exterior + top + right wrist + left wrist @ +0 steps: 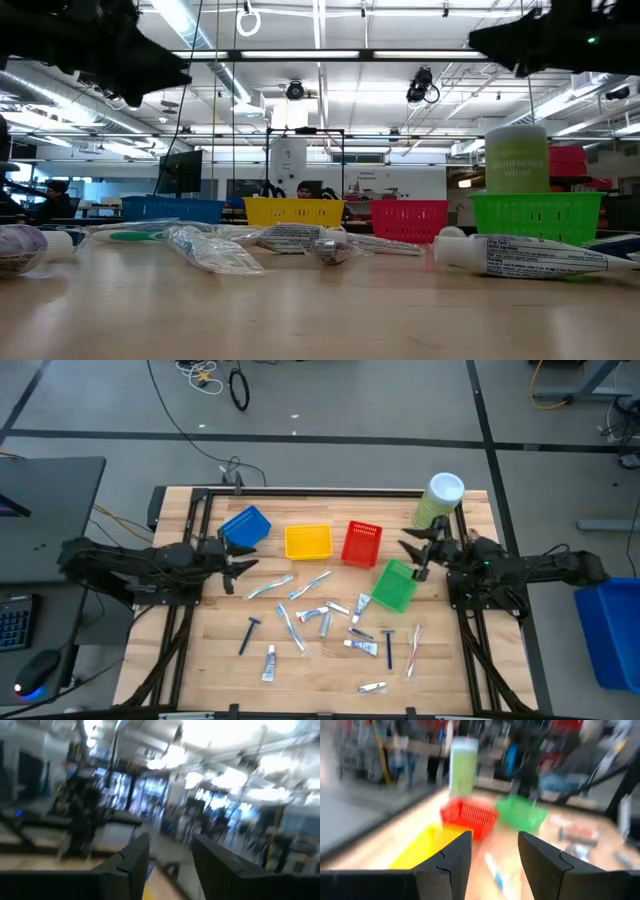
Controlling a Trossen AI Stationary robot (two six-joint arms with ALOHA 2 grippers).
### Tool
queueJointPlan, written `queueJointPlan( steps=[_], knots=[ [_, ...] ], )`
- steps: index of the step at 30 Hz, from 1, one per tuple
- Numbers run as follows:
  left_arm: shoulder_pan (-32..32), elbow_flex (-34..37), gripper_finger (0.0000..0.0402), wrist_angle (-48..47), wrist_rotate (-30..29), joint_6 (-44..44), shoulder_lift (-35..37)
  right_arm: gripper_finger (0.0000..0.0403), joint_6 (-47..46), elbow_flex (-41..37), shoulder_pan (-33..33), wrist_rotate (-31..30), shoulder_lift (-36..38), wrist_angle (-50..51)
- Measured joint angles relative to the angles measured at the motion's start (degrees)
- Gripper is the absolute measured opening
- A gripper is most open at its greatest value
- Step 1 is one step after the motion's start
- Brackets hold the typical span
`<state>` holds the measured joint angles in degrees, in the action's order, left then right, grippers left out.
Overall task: Pick & Place Travel size toiletries
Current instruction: Put the green toothbrush into the blue bin
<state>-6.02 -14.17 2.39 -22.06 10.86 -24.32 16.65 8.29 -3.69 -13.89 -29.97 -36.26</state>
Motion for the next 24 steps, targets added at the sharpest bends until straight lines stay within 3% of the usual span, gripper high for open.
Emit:
queueJointPlan(
  steps=[5,12,17,24],
  knots=[
    [0.0,-4.6,0.0169,-7.2,0.7,5.9,-13.6,0.0186,-6.2,3.8,-2.9,4.1,-15.2,0.0],
    [0.0,-8.3,0.0169,-7.2,4.7,10.8,-29.7,0.0208,-9.6,6.1,-3.8,5.2,-30.2,0.1],
    [0.3,-9.8,0.0169,-6.3,4.9,11.0,-38.1,0.0229,-9.8,7.0,-3.8,5.2,-35.4,-0.4],
    [2.0,-10.6,0.0169,-4.3,5.0,11.3,-47.4,0.0249,-9.6,7.1,-3.8,5.1,-37.2,-2.0]
  ],
)
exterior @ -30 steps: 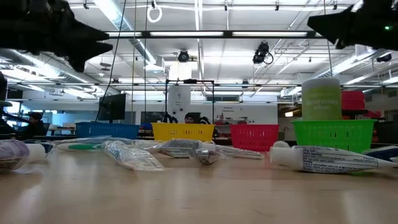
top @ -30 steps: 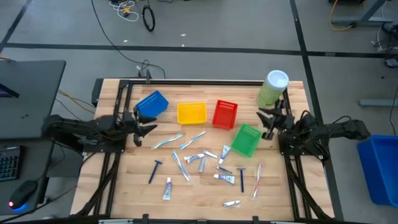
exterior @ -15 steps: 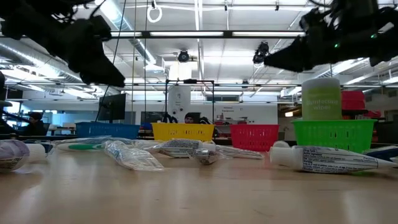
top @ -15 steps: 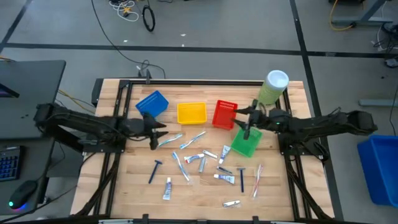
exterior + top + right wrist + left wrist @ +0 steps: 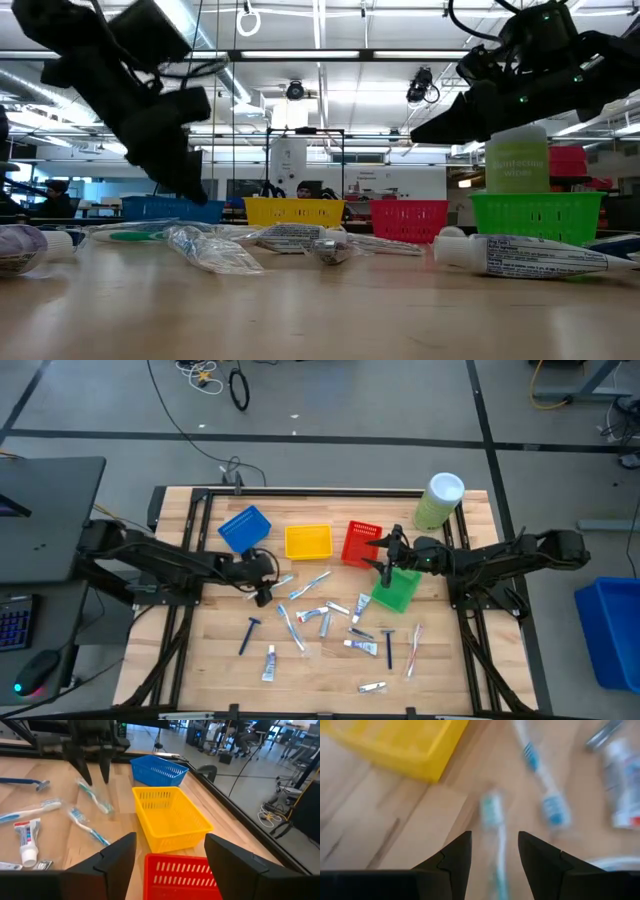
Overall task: Pick & Place Travel size toiletries
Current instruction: Put the green toothbrush into the blue bin
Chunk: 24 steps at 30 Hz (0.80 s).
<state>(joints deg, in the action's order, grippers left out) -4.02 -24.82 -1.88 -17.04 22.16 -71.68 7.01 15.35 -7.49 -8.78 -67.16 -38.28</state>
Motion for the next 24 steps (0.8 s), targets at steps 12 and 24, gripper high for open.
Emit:
queueJointPlan(
  steps=[12,24],
  knots=[
    [0.1,0.0,0.0169,4.7,5.1,0.0,-9.6,0.0242,1.9,0.0,0.0,-0.1,0.0,-0.1],
    [0.2,0.0,0.0098,3.8,5.5,-1.8,-10.0,0.0221,0.7,0.0,0.0,-0.1,0.0,-0.1]
  ],
)
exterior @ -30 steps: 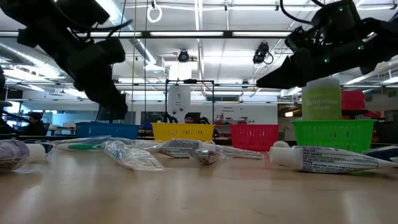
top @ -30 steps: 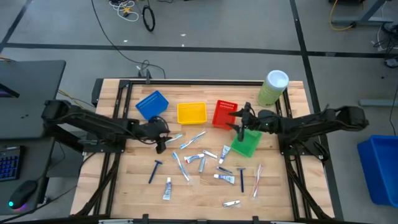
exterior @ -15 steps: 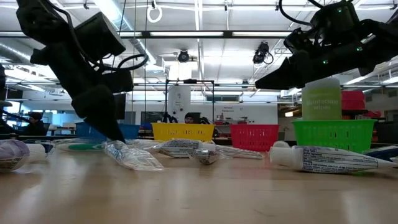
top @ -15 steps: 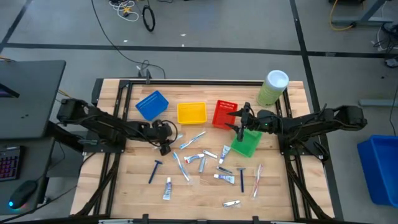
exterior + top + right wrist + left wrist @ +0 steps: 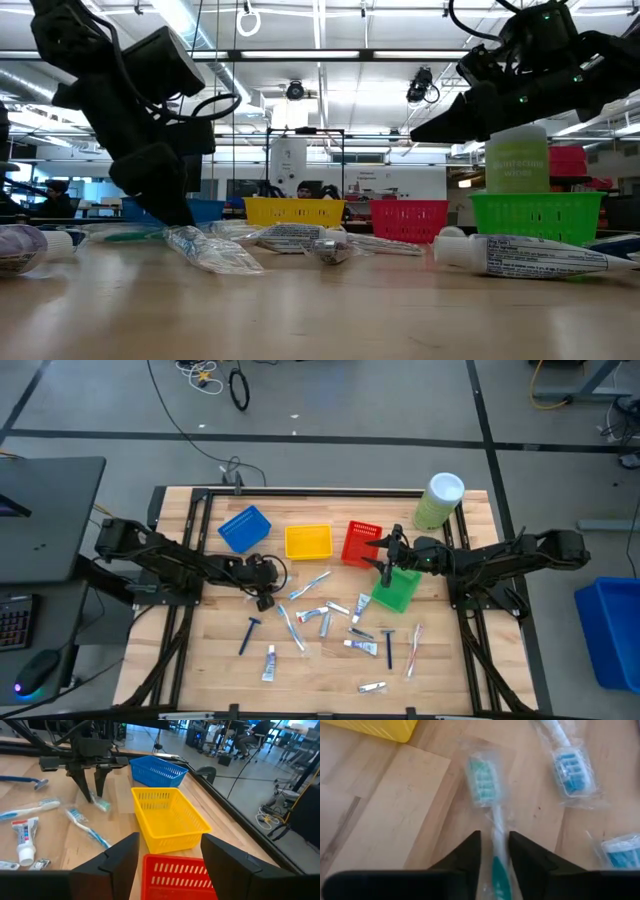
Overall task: Pick & Place Travel size toiletries
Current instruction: Put the green toothbrush into the blue bin
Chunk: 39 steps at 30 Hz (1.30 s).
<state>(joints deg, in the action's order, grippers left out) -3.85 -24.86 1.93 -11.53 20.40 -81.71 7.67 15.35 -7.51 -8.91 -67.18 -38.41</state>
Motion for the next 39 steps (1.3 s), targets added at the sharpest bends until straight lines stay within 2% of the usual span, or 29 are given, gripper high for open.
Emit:
queueJointPlan(
  steps=[6,10,13,17,23,27,33,39],
  knots=[
    [0.2,0.0,0.0025,0.1,0.6,1.9,0.0,0.021,3.1,0.0,0.0,0.0,0.0,-0.4],
    [0.1,0.1,0.0019,-0.6,1.8,3.6,1.4,0.0202,5.1,0.0,0.0,0.0,0.0,-0.7],
    [0.1,-0.5,0.0022,-1.5,0.1,4.9,4.2,0.0197,5.4,0.0,0.0,0.0,0.0,-0.7],
    [0.1,-3.4,0.0021,-6.9,-6.1,6.1,9.9,0.0189,6.4,0.0,-0.1,0.0,0.0,-0.8],
    [1.7,-7.8,0.0022,-15.2,-21.7,5.7,19.2,0.0177,11.3,0.1,-0.1,0.0,0.0,-3.4],
    [5.7,-8.0,0.0024,-15.9,-25.2,-0.3,23.8,0.0167,12.9,0.1,-0.3,0.1,0.0,-5.5],
    [15.9,-7.9,0.0023,-16.3,-22.6,-10.3,25.0,0.0151,14.7,0.1,-1.4,0.1,0.0,-6.8],
    [27.0,-3.9,0.0022,-14.1,-21.1,-7.1,23.5,0.0136,14.7,0.1,-2.8,0.1,0.0,-7.3]
  ],
)
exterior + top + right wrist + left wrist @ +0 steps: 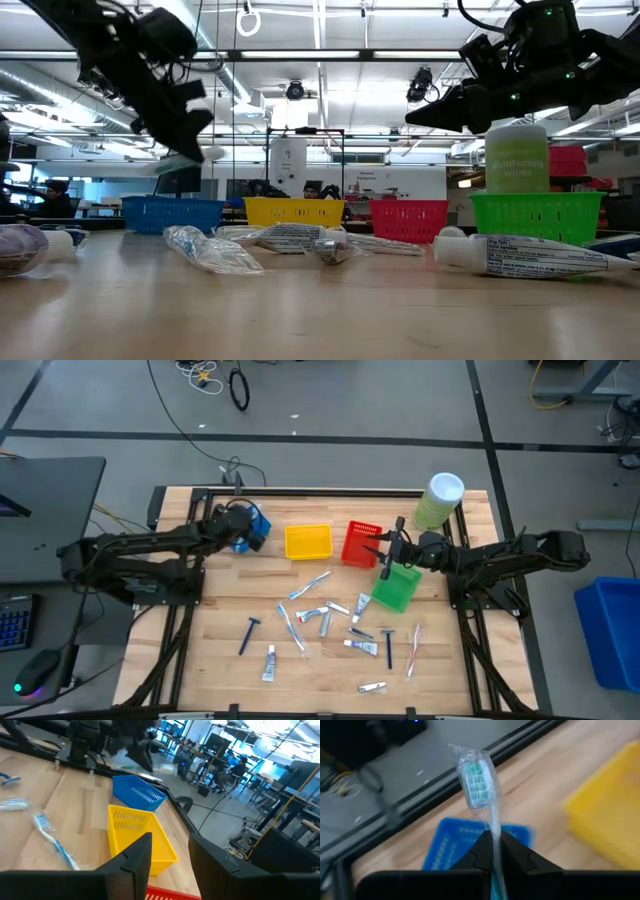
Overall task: Pick & Place Travel size toiletries
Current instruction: Put the green toothbrush into the blue bin
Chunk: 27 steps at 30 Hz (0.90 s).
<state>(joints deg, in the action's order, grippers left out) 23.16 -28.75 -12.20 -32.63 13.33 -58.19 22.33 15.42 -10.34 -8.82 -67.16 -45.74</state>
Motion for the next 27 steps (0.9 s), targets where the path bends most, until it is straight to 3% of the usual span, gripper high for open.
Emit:
queueJointPlan(
  steps=[4,11,21,27],
  knots=[
    [4.0,4.9,0.0021,7.8,-3.3,-4.0,-1.4,0.0129,-0.9,0.0,-0.5,0.0,0.0,0.0],
    [6.8,10.7,0.0023,25.7,-2.5,-12.0,-5.0,0.0119,-1.7,0.0,-0.5,0.0,0.0,0.2],
    [7.7,11.9,0.0039,25.7,1.1,-4.2,-11.8,0.0112,-2.6,0.0,-0.5,0.0,0.0,1.3],
    [7.9,11.9,0.0046,25.7,0.2,-1.3,-14.2,0.0113,-2.6,0.0,-0.5,0.0,0.0,1.8]
  ],
)
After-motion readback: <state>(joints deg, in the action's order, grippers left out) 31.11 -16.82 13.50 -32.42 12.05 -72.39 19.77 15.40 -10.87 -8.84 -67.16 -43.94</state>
